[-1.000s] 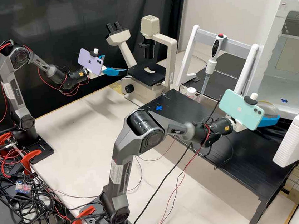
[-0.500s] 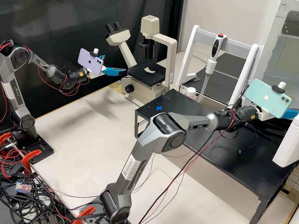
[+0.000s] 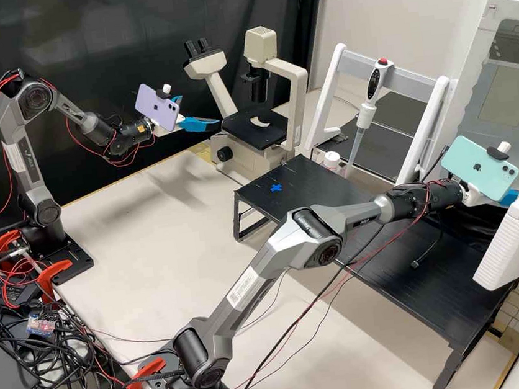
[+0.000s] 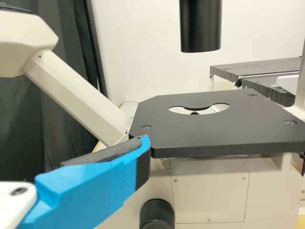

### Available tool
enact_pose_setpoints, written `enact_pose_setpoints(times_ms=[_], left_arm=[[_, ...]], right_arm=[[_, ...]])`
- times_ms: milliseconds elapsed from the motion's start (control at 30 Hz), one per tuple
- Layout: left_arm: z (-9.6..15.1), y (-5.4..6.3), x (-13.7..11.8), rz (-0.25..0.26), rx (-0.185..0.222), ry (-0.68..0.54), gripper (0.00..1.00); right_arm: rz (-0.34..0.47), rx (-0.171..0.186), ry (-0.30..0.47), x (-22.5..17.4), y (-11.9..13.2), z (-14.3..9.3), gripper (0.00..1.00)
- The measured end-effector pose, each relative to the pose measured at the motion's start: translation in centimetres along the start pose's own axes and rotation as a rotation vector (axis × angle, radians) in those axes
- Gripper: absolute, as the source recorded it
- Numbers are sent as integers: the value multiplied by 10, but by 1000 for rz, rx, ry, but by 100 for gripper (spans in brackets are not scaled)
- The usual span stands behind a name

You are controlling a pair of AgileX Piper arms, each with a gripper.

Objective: Move the petri dish to the incubator

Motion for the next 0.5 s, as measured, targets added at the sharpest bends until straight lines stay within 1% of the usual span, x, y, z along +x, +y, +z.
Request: enact_pose_setpoints(times_ms=[133,167,267,367,400,433,500], left_arm=[[0,0,0,0,0,0,100],[0,0,0,0,0,0,100],[0,0,0,0,0,0,100],[0,0,0,0,0,0,100],[0,0,0,0,0,0,100],[0,0,0,0,0,0,100],[0,0,0,0,0,0,100]], right_arm=[[-11,-16,19,-1,-6,-7,0],[-26,-17,29,-1,-9,-9,0],[-50,1,50,-2,-14,-16,0],[-77,-4,70,-2,-17,-22,0],[-83,-13,77,-2,-17,-24,0],[-87,-15,81,-1,-17,-25,0],[-87,-1,79,1,-18,-24,0]])
